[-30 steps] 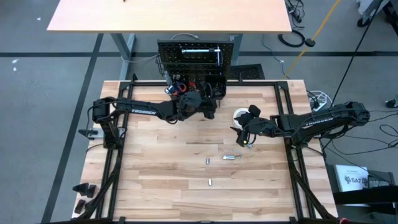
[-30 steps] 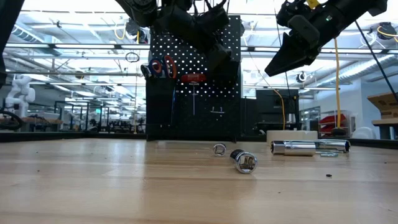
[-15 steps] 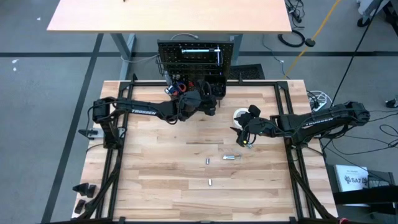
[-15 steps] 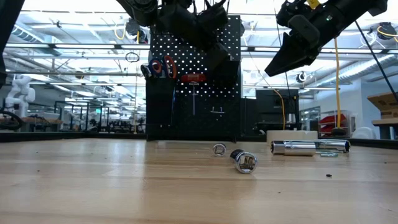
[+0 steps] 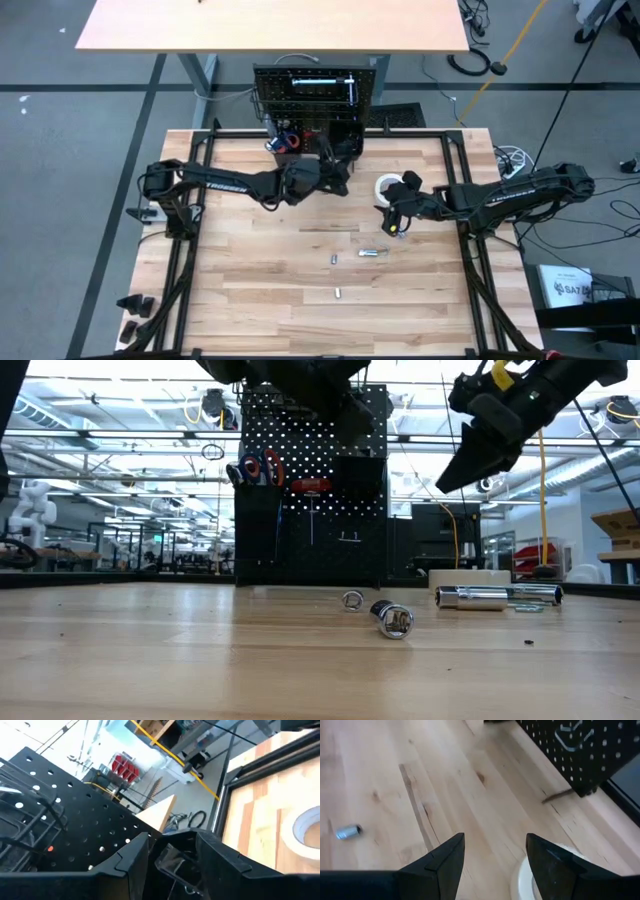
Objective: Hang tools onto peg board
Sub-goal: Put the black rectangular tool into the right black bin on the peg board
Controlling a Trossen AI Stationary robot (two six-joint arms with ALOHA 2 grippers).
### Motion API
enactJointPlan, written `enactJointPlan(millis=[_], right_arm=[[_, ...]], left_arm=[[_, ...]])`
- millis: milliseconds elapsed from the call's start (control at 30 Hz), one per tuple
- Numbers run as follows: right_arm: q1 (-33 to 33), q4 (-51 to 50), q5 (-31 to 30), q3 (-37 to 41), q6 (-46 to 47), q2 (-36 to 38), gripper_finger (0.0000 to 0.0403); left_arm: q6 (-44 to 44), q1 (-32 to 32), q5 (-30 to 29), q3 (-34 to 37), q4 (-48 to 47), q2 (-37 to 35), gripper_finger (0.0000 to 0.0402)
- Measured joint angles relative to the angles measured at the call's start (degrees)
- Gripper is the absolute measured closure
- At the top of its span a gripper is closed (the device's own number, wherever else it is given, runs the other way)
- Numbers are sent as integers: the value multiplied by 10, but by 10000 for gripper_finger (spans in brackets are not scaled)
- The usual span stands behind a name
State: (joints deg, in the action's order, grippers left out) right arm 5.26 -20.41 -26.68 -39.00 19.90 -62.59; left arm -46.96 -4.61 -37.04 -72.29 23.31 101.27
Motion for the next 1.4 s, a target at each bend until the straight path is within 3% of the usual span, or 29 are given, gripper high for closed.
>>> enactJointPlan(millis=[233,433,933,1133,1400], right_arm=[[1,43,0,0,-11,0,199],[1,56,-3,0,-26,0,199],[0,76,-6,0,-35,0,199],[0,91,-4,0,-41,0,200],[0,84,-3,0,-41,0,200]], left_arm=[[11,-29,40,-1,-81,1,264],[0,-32,54,-1,-70,1,388],[-4,-81,121,-7,-40,18,401],[-2,-103,83,-52,-56,62,401],[-65,-60,59,-54,-33,38,401]])
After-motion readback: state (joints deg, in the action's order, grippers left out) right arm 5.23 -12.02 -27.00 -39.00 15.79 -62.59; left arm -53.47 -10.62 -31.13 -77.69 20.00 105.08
